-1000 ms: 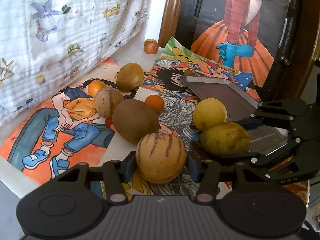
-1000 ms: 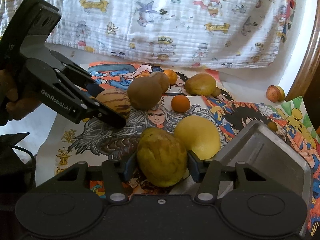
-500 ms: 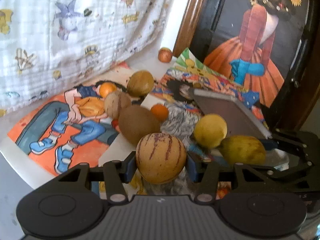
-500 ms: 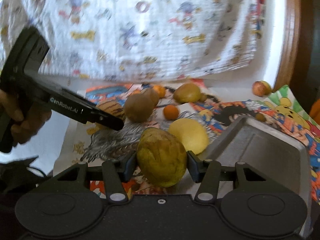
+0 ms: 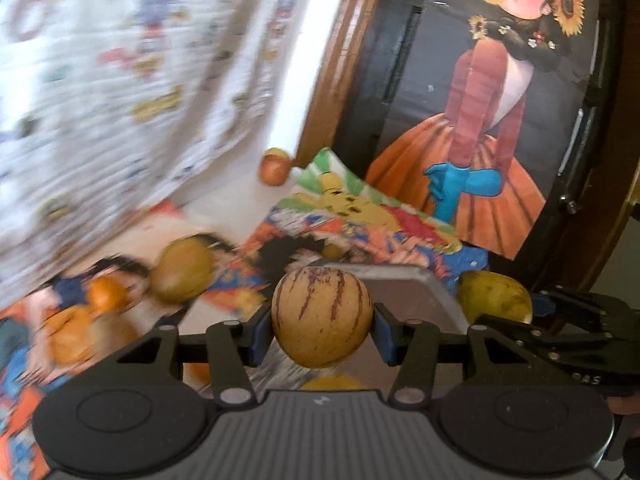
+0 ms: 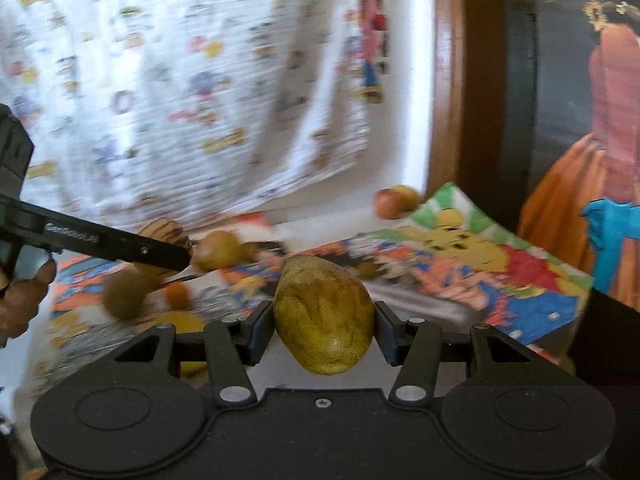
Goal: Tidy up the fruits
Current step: 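Carry the pepino with the left gripper while the right gripper carries the mango to the tray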
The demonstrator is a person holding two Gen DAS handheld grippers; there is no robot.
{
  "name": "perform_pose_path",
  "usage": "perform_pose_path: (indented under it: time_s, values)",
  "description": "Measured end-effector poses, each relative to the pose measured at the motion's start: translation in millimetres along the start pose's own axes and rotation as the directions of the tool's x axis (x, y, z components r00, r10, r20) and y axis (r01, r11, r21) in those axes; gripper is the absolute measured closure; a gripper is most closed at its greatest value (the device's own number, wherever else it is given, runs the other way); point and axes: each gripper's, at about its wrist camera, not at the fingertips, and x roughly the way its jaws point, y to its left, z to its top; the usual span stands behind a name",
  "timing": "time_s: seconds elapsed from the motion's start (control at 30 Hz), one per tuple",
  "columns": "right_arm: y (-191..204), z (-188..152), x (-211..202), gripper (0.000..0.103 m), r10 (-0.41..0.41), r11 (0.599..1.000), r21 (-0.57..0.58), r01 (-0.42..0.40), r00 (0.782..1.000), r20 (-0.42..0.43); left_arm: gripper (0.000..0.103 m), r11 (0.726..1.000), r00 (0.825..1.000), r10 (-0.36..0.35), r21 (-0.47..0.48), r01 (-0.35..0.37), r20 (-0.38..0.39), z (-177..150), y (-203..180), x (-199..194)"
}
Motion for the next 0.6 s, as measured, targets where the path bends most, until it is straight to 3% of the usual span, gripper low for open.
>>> perform_pose_path:
  time_s: [0.27,0.6]
  values:
    - [-43,1,36,0.048,-0.077,0.997,0.016,0.078,0.996,-0.043,0.047,0.996,0.999,-0.047,0.070,0.049,-0.023,22,-33,66]
    - [-61,-16,72,0.048,-0.091,0.996,0.001,0.092,0.989,-0.117,0.047,0.994,0.990,-0.056,0.091,0.068,-0.133,20,-38,129]
